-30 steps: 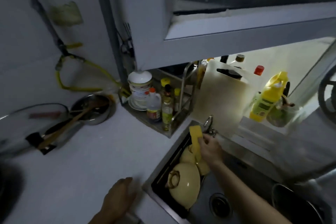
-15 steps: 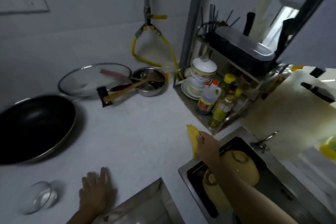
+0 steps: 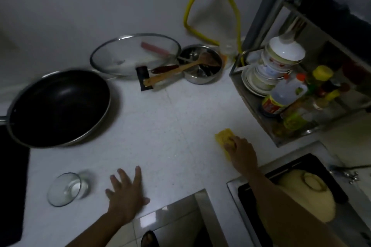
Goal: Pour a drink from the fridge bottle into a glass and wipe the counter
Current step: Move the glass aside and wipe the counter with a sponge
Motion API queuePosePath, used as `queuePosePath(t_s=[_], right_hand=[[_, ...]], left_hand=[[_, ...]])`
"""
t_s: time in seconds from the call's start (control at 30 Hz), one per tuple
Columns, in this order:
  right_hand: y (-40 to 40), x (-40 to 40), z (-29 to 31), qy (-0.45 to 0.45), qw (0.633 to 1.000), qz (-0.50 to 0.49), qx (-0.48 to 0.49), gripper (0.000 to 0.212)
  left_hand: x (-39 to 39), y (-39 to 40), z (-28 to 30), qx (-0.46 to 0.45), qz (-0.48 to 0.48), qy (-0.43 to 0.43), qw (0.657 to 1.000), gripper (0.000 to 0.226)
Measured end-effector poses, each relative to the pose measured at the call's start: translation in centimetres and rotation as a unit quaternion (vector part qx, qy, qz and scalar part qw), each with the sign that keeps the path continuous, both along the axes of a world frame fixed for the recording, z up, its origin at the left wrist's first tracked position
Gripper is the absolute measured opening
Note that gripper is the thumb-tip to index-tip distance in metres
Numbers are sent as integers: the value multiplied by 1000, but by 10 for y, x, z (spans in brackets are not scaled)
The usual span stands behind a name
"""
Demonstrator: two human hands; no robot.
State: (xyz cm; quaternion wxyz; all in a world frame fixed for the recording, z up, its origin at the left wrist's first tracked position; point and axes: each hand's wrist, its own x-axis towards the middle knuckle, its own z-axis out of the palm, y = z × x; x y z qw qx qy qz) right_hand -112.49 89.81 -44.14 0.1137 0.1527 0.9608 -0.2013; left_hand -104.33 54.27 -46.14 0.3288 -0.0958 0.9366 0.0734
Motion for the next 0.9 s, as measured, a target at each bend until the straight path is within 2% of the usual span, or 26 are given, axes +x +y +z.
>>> queuePosePath(t_s=[0.13,0.2,0.3,0.43,0.5,0.63,0.73,0.9], right_hand=[[3,-5,-22,58,998,17,29,36],[-13,-2,-35,49,999,9,17,46],[-42,-2,-51,55,996,6,66,60],[-58,-15,-54,33,996,-14,80,77],[-68,-20,-56,28,996,21,82,81],[-96,-29,-57,57,996,41,47,73],[-108,-31,-56,50,997,49,40,77],[-136,-22,-48,28,990,133,31,85]], left_hand=[[-2,-1,-7,-16,-23,1,1000,109],[-3,-1,-8,-17,-28,-2,999,113],[-4,-3,-10,-9,-25,-16,1000,121],[-3,-5,-10,-8,-26,-18,999,122],[-4,-5,-8,-10,-23,-21,999,122],[-5,-5,-7,-15,-28,-35,999,121],[-8,-4,-6,-22,-26,-65,997,120],[-13,-1,-3,-25,-9,-101,995,122]])
